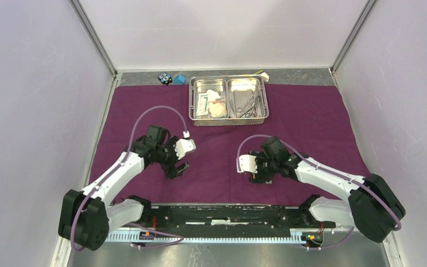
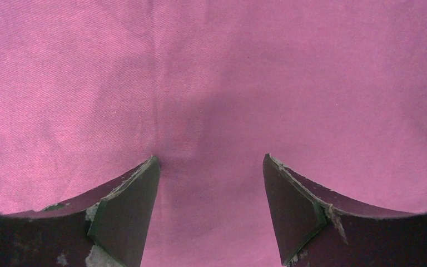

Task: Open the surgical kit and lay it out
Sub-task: Smooth out the surgical kit at the center of the board.

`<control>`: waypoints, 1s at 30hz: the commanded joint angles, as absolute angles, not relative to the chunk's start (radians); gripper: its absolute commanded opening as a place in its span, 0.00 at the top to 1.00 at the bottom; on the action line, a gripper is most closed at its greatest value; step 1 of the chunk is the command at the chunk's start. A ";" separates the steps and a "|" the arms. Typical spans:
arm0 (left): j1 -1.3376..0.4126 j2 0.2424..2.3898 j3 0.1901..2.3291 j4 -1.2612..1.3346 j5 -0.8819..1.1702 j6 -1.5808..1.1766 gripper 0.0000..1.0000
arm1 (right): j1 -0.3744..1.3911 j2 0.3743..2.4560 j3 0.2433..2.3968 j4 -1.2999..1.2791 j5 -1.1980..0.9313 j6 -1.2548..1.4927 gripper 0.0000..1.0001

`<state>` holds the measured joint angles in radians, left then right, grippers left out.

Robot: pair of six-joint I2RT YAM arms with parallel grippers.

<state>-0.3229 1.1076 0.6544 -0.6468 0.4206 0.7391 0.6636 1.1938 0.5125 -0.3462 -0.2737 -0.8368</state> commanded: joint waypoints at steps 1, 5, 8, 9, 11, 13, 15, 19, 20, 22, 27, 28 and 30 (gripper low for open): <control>-0.369 1.066 0.621 -0.585 0.449 0.850 0.07 | 0.698 1.195 0.438 -0.428 -0.201 -0.916 0.24; -0.411 1.082 0.633 -0.585 0.458 0.899 0.07 | 0.726 1.183 0.424 -0.514 -0.184 -0.964 0.25; -0.440 1.107 0.649 -0.583 0.451 0.926 0.07 | 0.752 1.174 0.420 -0.573 -0.169 -0.990 0.26; -0.441 1.118 0.658 -0.569 0.440 0.914 0.07 | 0.762 1.171 0.421 -0.590 -0.164 -0.996 0.26; -0.438 1.158 0.702 -0.509 0.386 0.806 0.07 | 0.787 1.165 0.424 -0.622 -0.159 -1.002 0.26; -0.435 1.224 0.768 -0.488 0.338 0.730 0.07 | 0.819 1.156 0.431 -0.651 -0.151 -1.000 0.27; -0.428 1.296 0.820 -0.422 0.253 0.657 0.06 | 0.857 1.141 0.436 -0.677 -0.147 -0.996 0.27; -0.350 1.439 0.919 -0.314 0.188 0.551 0.06 | 0.910 1.106 0.436 -0.720 -0.139 -0.991 0.27; -0.320 1.484 0.958 -0.301 0.186 0.517 0.06 | 0.919 1.098 0.434 -0.726 -0.138 -0.989 0.27; -0.248 1.573 1.040 -0.297 0.177 0.461 0.06 | 0.940 1.080 0.443 -0.732 -0.136 -0.987 0.28; -0.141 1.733 1.166 -0.260 0.163 0.407 0.07 | 0.953 1.080 0.582 -0.615 -0.156 -0.941 0.27; -0.129 1.756 1.192 -0.258 0.168 0.398 0.06 | 0.953 1.098 0.623 -0.575 -0.175 -0.918 0.27; -0.118 1.800 1.248 -0.273 0.172 0.386 0.06 | 0.961 1.157 0.687 -0.494 -0.213 -0.874 0.27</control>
